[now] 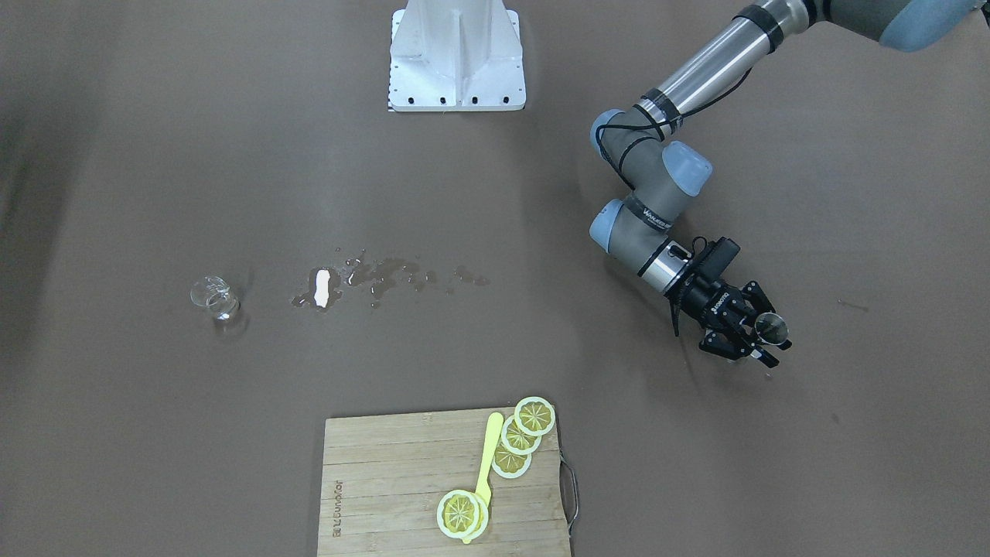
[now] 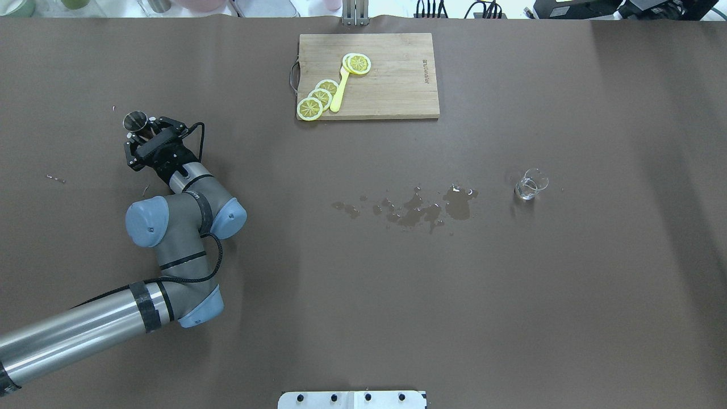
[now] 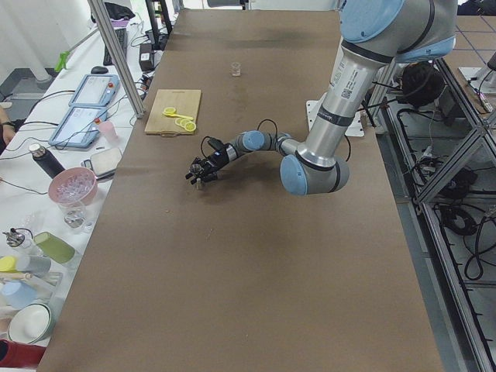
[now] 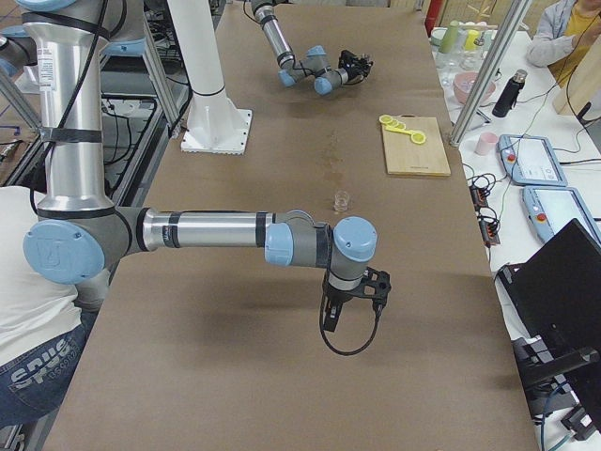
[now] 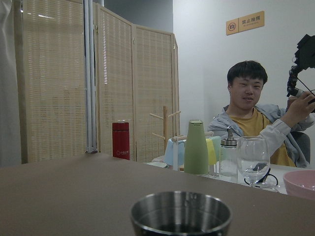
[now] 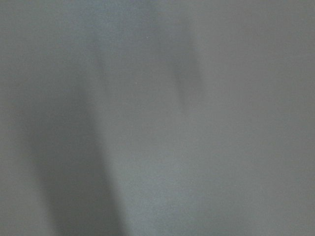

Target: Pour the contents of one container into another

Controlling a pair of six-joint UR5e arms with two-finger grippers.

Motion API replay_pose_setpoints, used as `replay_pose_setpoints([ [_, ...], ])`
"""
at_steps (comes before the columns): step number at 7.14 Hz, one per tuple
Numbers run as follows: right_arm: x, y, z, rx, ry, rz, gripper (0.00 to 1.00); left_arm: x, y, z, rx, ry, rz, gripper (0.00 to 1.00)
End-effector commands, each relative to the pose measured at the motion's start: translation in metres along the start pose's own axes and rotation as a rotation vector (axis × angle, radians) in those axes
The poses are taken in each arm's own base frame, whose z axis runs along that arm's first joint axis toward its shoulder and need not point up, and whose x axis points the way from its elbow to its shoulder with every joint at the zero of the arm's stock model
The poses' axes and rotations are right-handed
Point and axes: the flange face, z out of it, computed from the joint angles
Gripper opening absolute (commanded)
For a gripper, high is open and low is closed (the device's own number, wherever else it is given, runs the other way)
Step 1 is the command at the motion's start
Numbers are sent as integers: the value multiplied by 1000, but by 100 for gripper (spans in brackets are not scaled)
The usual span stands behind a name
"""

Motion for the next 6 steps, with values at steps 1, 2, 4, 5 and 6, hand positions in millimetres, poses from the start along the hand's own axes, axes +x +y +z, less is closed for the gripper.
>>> replay_pose_setpoints([
  [1, 1, -1, -6, 15, 14, 3, 100, -3, 1, 2, 20, -7, -23, 98],
  [2, -1, -2, -7, 19, 13, 0, 100, -5, 1, 3, 30, -11, -29, 99],
  [4, -8, -1, -17, 38, 13, -17, 100, -4, -2, 2, 28, -9, -34, 99],
  [5, -5, 1, -12, 33, 26, -21, 100, -3, -4, 1, 27, -6, -39, 99],
  [6, -5, 0, -12, 33, 27, -21, 100, -3, -4, 1, 27, -6, -39, 99],
])
